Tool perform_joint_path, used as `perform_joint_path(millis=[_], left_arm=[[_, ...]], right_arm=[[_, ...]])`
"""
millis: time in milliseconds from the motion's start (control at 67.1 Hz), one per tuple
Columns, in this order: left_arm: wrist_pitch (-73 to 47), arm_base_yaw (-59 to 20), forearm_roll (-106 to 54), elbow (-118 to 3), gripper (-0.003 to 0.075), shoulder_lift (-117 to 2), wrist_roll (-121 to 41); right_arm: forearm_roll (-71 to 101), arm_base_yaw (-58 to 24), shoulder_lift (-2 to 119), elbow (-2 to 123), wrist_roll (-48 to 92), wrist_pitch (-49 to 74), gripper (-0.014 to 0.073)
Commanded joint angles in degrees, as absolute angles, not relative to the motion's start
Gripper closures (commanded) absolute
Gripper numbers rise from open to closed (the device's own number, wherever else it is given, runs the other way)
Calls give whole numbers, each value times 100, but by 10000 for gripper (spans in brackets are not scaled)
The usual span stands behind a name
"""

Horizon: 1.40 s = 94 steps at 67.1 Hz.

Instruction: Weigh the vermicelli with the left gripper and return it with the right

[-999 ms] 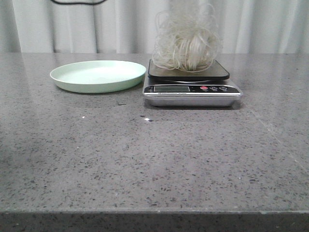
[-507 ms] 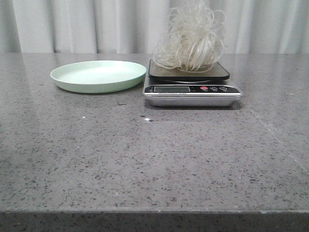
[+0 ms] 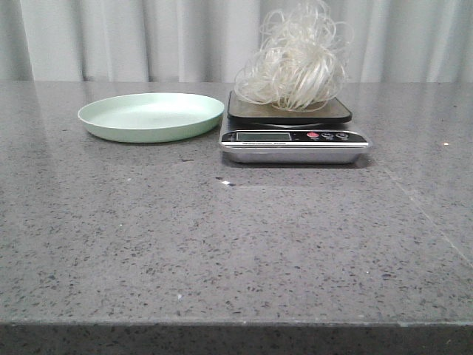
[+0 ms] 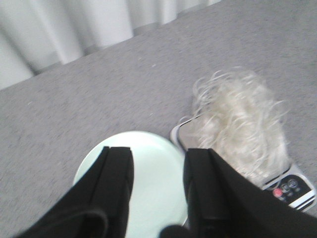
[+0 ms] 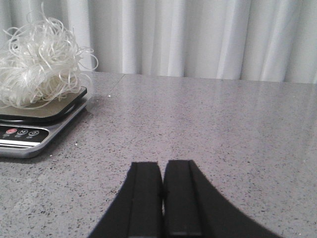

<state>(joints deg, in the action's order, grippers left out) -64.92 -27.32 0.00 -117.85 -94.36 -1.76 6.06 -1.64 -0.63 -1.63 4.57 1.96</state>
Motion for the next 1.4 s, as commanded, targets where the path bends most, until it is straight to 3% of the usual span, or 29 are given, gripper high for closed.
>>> perform_joint_path(millis=[0, 313, 761, 1044, 1163, 1387], left_arm=[[-5523, -2569, 0, -10829, 433, -8439, -116], [-3659, -2457, -98, -7022, 491, -5846, -116], [-2212, -2457, -324, -3382, 501, -1990, -116], [-2262, -2457, -249, -2582, 503, -634, -116], [-2288, -2457, -249, -2501, 603, -509, -116], [-2199, -2457, -249, -2456, 586, -509, -116]], right_arm=[[557, -143, -159, -114, 472, -305, 428], [557, -143, -159, -114, 472, -305, 428], [557, -143, -153, -114, 472, -305, 428], [557, -143, -153, -114, 472, -305, 428], [557, -143, -153, -114, 472, -305, 428], [557, -143, -153, -114, 472, -305, 428]])
